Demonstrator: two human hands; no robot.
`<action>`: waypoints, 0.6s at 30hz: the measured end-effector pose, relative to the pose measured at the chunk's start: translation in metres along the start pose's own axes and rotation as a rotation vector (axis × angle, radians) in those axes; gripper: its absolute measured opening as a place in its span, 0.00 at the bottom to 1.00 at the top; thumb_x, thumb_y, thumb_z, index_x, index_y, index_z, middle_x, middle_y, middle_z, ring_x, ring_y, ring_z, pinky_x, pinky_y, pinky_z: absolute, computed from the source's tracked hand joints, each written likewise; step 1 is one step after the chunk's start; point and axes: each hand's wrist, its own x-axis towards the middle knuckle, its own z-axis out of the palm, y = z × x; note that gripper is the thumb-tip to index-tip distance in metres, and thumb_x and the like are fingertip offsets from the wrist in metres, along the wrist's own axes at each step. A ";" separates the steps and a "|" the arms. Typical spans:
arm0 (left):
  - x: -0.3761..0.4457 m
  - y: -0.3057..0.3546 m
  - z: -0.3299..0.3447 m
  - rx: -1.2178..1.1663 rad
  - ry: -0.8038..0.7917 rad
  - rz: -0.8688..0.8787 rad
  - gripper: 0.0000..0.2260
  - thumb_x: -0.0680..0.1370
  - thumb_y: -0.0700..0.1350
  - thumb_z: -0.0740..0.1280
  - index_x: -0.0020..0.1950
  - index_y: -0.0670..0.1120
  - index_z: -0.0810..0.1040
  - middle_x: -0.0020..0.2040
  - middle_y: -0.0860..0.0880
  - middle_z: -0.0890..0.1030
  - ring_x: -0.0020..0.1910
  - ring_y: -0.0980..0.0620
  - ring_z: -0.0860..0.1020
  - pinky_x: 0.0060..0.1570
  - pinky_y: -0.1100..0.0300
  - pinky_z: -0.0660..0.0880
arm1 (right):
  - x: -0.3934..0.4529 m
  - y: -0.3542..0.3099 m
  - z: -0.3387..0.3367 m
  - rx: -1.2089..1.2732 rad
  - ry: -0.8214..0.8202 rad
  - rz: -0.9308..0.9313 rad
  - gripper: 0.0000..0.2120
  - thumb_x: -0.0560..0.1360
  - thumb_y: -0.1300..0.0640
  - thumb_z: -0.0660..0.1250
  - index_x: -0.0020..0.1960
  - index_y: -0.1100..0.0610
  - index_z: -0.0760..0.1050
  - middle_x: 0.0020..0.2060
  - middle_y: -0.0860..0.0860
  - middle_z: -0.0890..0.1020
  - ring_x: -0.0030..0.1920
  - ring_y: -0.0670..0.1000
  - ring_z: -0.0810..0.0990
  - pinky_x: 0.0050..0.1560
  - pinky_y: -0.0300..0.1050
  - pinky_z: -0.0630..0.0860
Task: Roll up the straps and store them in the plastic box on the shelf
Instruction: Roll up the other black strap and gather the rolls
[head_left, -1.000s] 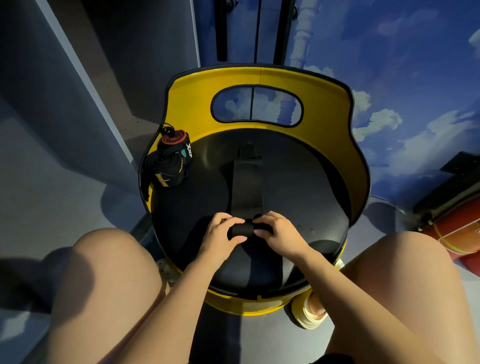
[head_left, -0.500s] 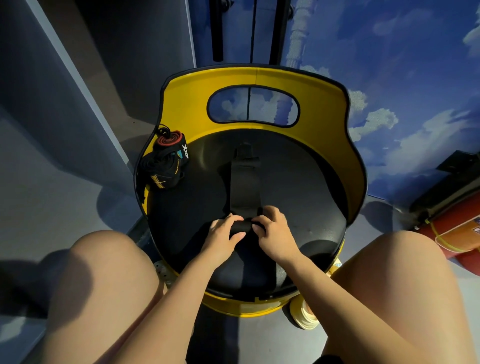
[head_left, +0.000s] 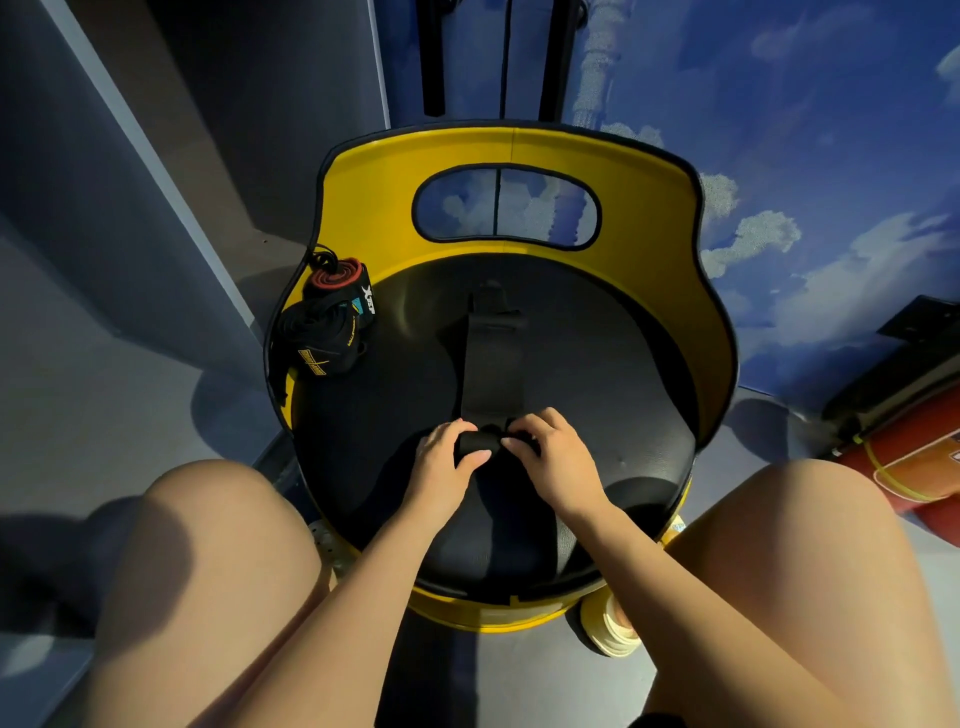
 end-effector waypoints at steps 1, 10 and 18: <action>0.002 -0.001 0.000 0.022 0.004 0.017 0.16 0.77 0.46 0.65 0.64 0.46 0.73 0.66 0.48 0.70 0.66 0.48 0.67 0.61 0.63 0.63 | -0.001 0.002 -0.001 -0.034 -0.004 -0.048 0.14 0.77 0.50 0.65 0.60 0.54 0.76 0.49 0.47 0.73 0.54 0.49 0.73 0.49 0.39 0.70; 0.009 0.002 0.001 -0.102 0.050 -0.058 0.12 0.80 0.43 0.61 0.61 0.45 0.77 0.63 0.49 0.70 0.63 0.52 0.69 0.57 0.65 0.63 | 0.002 0.010 0.001 0.167 -0.040 -0.040 0.12 0.79 0.56 0.60 0.60 0.56 0.77 0.54 0.50 0.75 0.57 0.47 0.72 0.53 0.25 0.61; 0.001 0.005 -0.004 -0.011 0.006 -0.164 0.15 0.80 0.52 0.58 0.60 0.45 0.76 0.60 0.49 0.69 0.54 0.51 0.71 0.49 0.62 0.65 | 0.009 0.007 -0.001 0.226 -0.173 0.087 0.13 0.81 0.53 0.58 0.57 0.55 0.78 0.47 0.49 0.75 0.51 0.47 0.74 0.48 0.33 0.63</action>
